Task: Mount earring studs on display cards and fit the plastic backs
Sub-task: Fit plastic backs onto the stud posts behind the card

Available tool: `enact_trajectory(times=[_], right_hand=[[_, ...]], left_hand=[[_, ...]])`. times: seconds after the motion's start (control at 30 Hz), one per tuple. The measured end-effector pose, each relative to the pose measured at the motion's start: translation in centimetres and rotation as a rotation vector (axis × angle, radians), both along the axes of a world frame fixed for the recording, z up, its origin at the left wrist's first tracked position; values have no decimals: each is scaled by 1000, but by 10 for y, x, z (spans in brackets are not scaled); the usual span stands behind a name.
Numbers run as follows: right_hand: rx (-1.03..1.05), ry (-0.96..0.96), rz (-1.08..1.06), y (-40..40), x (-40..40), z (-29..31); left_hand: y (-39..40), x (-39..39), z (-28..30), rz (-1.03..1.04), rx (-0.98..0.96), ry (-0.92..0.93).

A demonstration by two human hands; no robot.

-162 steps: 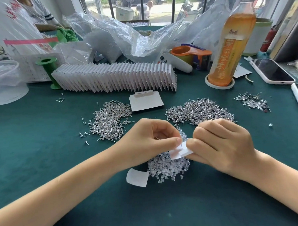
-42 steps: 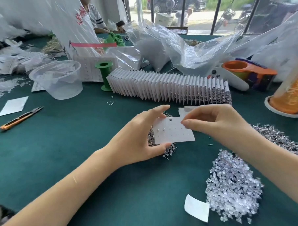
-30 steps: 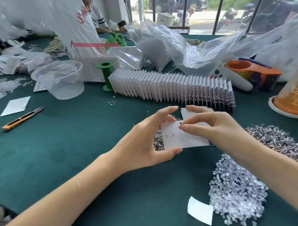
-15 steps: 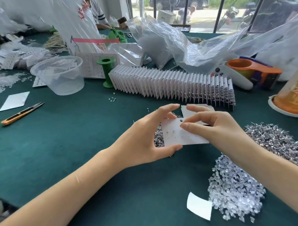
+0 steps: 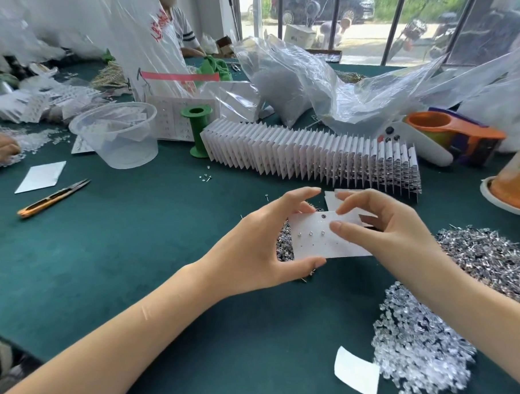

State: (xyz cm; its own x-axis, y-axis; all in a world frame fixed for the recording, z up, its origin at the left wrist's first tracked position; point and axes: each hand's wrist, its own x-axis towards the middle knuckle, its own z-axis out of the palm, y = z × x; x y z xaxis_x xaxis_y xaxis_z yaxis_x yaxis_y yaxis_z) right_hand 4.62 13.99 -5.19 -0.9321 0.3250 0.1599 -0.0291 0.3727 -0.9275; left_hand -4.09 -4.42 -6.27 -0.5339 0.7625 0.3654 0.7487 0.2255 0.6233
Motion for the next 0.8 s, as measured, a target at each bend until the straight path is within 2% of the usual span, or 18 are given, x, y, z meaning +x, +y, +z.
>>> enact_trajectory(times=[0.13, 0.2, 0.27, 0.37, 0.5, 0.8], right_hand=[[195, 151, -131, 8, 4, 4], [305, 202, -120, 10, 7, 7], [382, 151, 13, 9, 10, 9], [483, -47, 225, 5, 13, 5], [708, -76, 184, -4, 13, -5], [924, 83, 131, -18, 16, -6]], left_hand=[[-3, -7, -1, 39, -4, -14], [-5, -11, -1, 65, -8, -14], [-7, -16, -1, 94, -13, -13], [-8, -21, -3, 133, -13, -7], [-8, -22, -5, 139, -29, -2], [-7, -21, -4, 134, -41, 0]])
